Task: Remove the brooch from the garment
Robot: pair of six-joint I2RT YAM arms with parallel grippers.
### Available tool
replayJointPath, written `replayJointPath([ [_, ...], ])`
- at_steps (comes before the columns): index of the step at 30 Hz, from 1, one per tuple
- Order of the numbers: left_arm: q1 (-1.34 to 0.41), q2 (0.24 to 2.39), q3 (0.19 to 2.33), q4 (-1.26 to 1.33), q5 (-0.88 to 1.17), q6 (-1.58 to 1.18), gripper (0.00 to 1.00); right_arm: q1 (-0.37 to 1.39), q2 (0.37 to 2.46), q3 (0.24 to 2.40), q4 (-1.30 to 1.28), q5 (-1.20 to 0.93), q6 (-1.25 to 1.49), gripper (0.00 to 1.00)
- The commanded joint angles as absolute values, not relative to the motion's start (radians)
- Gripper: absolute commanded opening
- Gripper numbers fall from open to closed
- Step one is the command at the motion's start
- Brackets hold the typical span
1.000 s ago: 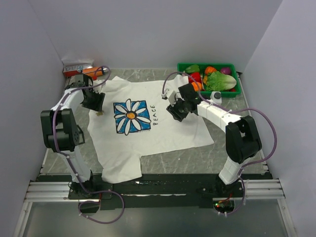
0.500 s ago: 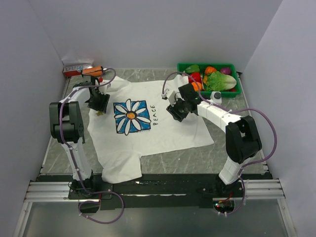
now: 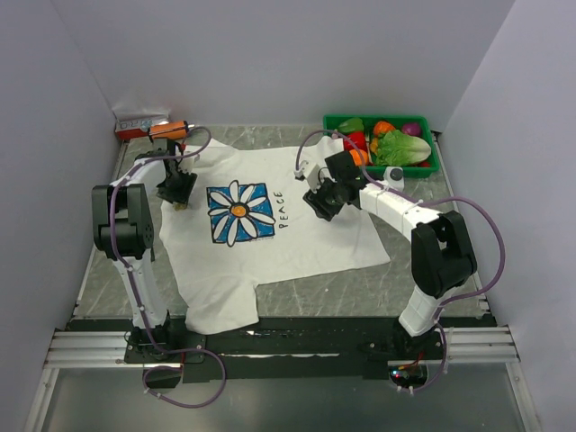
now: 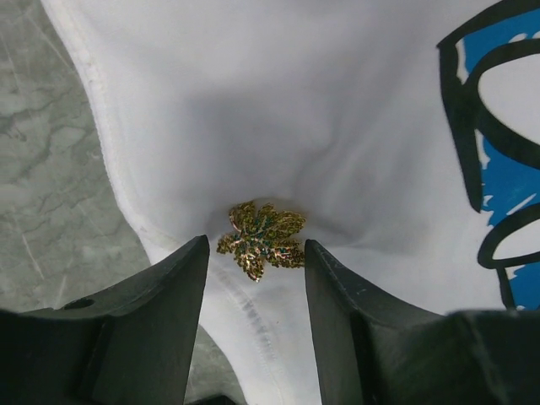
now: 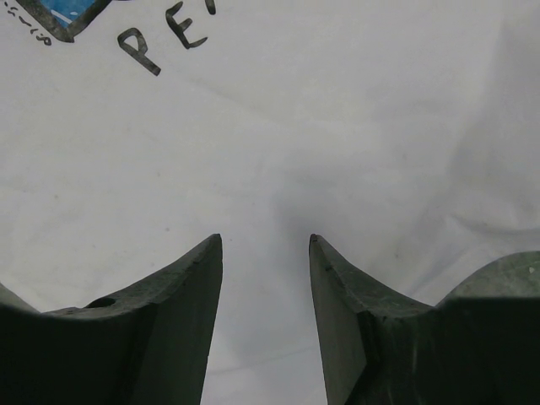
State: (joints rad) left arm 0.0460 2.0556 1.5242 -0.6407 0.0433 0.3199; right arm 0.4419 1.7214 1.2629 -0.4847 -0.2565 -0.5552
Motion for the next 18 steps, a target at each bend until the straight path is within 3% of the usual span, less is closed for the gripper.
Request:
replayJointPath([
  [1, 0.046, 2.003, 1.511, -0.627, -0.028, 0.319, 0.55, 0.451, 1.738, 1.316, -0.480, -0.272, -0.542, 0.53],
  [18, 0.048, 2.057, 1.661, -0.661, -0.009, 0.336, 0.38, 0.465, 1.738, 1.313, -0.480, -0.265, -0.534, 0.53],
])
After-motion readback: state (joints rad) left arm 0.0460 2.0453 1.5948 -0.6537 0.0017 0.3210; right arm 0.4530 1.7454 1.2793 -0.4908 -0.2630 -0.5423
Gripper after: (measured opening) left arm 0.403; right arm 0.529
